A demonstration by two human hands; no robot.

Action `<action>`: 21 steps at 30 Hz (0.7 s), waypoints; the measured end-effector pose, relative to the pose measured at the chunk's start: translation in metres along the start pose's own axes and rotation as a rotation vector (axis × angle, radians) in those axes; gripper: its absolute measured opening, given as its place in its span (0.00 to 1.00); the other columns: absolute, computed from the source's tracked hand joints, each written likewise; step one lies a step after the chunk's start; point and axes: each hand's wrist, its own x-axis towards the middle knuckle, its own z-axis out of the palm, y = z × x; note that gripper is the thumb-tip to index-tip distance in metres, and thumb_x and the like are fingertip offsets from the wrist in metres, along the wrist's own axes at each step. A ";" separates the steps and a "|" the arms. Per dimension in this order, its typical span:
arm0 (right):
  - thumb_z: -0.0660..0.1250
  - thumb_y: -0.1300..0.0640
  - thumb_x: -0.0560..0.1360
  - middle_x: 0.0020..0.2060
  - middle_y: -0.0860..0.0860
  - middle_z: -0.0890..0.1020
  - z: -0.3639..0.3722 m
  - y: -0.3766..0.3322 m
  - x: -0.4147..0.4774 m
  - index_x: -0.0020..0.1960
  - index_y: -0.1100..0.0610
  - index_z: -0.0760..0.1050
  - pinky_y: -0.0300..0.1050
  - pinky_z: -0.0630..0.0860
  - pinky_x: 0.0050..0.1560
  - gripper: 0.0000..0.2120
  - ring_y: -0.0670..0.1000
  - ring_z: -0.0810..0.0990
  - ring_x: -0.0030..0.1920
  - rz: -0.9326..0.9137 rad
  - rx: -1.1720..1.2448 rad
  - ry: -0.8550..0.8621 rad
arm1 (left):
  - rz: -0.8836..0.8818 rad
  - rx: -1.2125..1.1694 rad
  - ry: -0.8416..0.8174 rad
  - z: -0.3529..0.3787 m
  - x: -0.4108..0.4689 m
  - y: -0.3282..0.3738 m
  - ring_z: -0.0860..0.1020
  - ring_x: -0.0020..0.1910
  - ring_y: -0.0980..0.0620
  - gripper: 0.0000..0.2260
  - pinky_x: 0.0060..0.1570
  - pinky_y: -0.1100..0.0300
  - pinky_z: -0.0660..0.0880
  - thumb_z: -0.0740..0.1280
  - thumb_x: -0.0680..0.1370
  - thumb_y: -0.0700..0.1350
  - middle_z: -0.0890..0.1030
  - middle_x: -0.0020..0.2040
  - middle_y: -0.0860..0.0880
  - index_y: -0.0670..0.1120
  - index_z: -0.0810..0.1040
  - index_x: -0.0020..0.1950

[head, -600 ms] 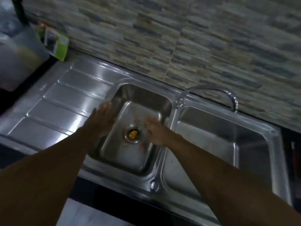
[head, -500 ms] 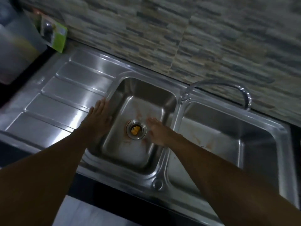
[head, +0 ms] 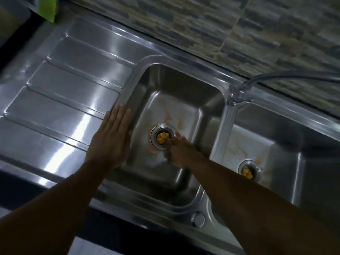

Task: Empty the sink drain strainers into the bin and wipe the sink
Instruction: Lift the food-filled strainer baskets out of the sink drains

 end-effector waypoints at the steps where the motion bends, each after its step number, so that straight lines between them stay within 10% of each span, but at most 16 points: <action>1: 0.60 0.50 0.81 0.80 0.58 0.50 0.003 0.000 0.003 0.80 0.62 0.49 0.54 0.45 0.78 0.35 0.59 0.43 0.80 -0.002 -0.001 0.020 | 0.002 -0.012 0.001 0.000 0.000 -0.003 0.54 0.82 0.43 0.26 0.79 0.42 0.57 0.50 0.85 0.52 0.58 0.81 0.38 0.39 0.59 0.80; 12: 0.58 0.51 0.81 0.73 0.54 0.67 0.023 -0.001 0.028 0.69 0.54 0.74 0.49 0.64 0.67 0.19 0.58 0.64 0.71 0.040 -0.023 0.244 | 0.070 0.014 0.027 0.000 0.010 -0.016 0.55 0.81 0.43 0.28 0.79 0.39 0.56 0.44 0.84 0.54 0.59 0.81 0.39 0.41 0.58 0.81; 21: 0.62 0.45 0.73 0.57 0.50 0.82 0.024 -0.014 0.047 0.55 0.52 0.81 0.50 0.61 0.55 0.17 0.57 0.70 0.61 0.004 -0.062 0.322 | 0.087 0.047 0.047 0.004 0.010 -0.019 0.54 0.82 0.43 0.28 0.79 0.40 0.56 0.41 0.85 0.55 0.58 0.81 0.39 0.41 0.57 0.81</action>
